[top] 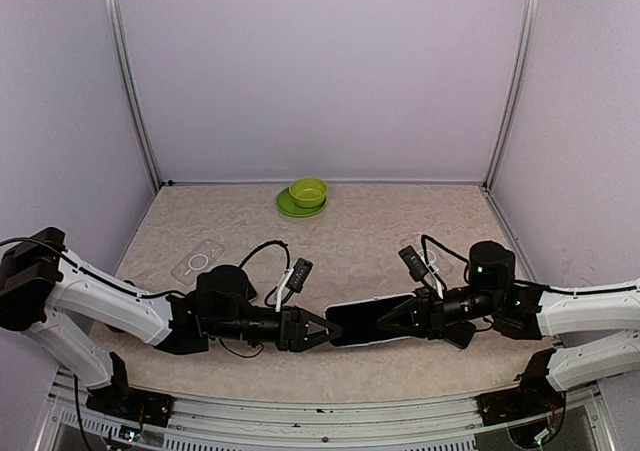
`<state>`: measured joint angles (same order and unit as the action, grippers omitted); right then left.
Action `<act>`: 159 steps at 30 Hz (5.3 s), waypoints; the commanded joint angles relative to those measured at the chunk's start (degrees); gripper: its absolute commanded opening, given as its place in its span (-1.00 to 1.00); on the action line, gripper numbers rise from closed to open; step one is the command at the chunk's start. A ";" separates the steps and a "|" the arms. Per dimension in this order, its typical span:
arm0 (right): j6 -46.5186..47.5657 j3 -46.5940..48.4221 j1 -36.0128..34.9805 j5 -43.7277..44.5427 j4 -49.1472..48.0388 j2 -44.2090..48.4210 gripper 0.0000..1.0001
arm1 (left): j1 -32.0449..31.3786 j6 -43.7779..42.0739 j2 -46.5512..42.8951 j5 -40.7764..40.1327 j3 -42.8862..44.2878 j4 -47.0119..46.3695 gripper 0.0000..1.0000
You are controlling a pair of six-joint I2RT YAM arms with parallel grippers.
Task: Put the phone into the phone case
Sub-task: Press the corner of the phone case at the bottom left corner of the phone case, then press the corner of the phone case at the top left corner of the phone case.
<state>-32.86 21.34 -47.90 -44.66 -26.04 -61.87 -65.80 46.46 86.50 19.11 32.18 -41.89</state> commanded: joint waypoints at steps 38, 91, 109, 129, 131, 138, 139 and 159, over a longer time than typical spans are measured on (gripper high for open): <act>0.12 1.62 -0.53 4.09 -3.23 2.83 -1.00 | -1.23 0.37 2.09 -0.11 0.86 -2.41 -0.16; 1.44 1.25 -0.53 5.53 0.11 -2.76 -1.00 | 3.31 -4.12 -4.59 -6.52 1.10 6.64 -1.00; 1.75 2.98 -0.53 3.97 0.58 -5.43 -1.00 | 4.74 -3.36 -4.36 -3.79 0.58 7.24 -0.44; 2.10 4.76 -0.52 5.61 3.36 -4.40 -1.00 | 1.71 -5.15 -1.72 -10.41 2.89 10.99 -0.40; 2.06 4.76 -0.53 5.85 3.31 -4.41 -1.00 | 1.76 -5.07 -3.42 -11.29 1.94 10.45 -0.37; 1.84 4.77 -0.47 6.23 2.97 -3.88 -1.00 | 2.03 -4.69 -4.04 -12.63 1.30 13.10 -0.26; 1.78 4.76 -0.44 6.25 2.93 -3.73 -1.00 | 2.02 -4.51 -3.85 -12.89 1.08 12.94 -0.25; 1.54 3.45 -0.48 5.39 0.73 -3.57 -1.00 | 1.83 -2.36 1.79 -8.21 0.68 6.13 -1.00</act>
<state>-32.01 23.83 -47.90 -36.93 -19.66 -66.83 -64.34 43.53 87.55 9.23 33.78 -32.69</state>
